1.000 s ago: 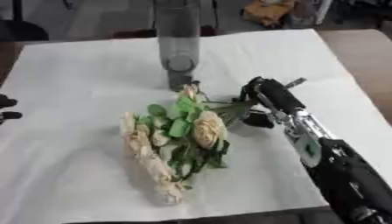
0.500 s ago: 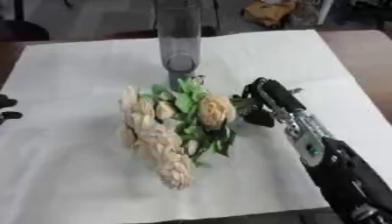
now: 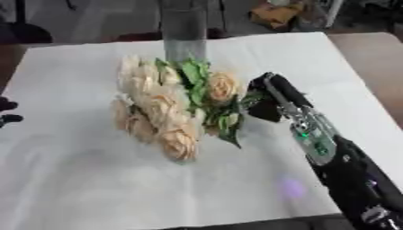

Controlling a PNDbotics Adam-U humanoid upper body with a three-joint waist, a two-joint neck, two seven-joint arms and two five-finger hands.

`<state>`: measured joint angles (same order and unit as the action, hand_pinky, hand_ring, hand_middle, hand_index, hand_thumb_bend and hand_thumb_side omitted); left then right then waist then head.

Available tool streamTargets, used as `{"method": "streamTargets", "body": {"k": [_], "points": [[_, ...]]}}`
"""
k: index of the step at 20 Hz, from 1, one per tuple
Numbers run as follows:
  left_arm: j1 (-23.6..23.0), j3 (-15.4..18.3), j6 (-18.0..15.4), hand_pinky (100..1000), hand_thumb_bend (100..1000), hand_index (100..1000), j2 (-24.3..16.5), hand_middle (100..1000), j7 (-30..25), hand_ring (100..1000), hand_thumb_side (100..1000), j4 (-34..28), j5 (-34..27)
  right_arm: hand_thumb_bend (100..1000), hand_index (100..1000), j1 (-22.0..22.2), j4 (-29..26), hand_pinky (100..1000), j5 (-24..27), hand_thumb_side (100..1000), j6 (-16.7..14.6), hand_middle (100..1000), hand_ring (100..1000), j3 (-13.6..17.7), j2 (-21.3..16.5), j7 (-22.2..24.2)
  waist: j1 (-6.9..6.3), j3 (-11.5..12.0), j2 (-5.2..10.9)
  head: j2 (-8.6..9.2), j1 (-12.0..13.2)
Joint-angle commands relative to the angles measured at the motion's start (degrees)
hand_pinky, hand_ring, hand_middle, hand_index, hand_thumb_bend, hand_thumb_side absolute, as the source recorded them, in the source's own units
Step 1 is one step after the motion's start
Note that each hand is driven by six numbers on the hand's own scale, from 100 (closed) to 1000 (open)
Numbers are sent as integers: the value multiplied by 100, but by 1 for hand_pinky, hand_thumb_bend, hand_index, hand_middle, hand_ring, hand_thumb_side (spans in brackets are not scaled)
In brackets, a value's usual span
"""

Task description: Arrange flowers into the vase.

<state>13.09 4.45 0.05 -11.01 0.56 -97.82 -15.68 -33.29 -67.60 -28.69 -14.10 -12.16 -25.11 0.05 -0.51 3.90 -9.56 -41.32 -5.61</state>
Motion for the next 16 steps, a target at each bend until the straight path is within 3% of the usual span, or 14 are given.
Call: {"method": "streamTargets", "body": {"k": [1,3,5,7,8,9,16], "points": [[50,0,3,568,616,652,-61,547,20,640,812,-45,-20,100,410,-151,-217,100,273,775,200,100,108,182,-163,13,-67,-10,196,4,23],[48,1,3,568,616,652,-64,547,22,640,812,-44,-17,100,391,-170,-349,100,458,839,362,100,100,208,-198,65,-62,-15,206,9,30],[48,1,3,568,616,652,-66,547,23,640,812,-44,-16,100,391,-172,-477,100,654,839,505,100,100,214,-237,130,-59,-18,209,13,32],[47,2,3,568,616,652,-68,546,25,640,812,-43,-14,100,365,-200,-611,100,848,912,613,100,100,229,-306,192,-50,-29,217,18,23],[47,3,2,568,615,652,-68,546,27,640,814,-44,-13,100,354,-210,-669,100,920,1000,668,100,100,244,-333,219,-47,-34,221,21,22],[45,4,2,568,616,652,-70,546,29,640,812,-43,-11,100,347,-223,-730,100,1007,941,723,100,100,265,-358,248,-43,-40,226,24,27],[29,15,1,569,607,652,-86,546,47,639,820,-40,-1,100,339,-326,-1165,100,1684,953,1001,100,100,334,-647,390,-11,-59,255,42,46]]}}
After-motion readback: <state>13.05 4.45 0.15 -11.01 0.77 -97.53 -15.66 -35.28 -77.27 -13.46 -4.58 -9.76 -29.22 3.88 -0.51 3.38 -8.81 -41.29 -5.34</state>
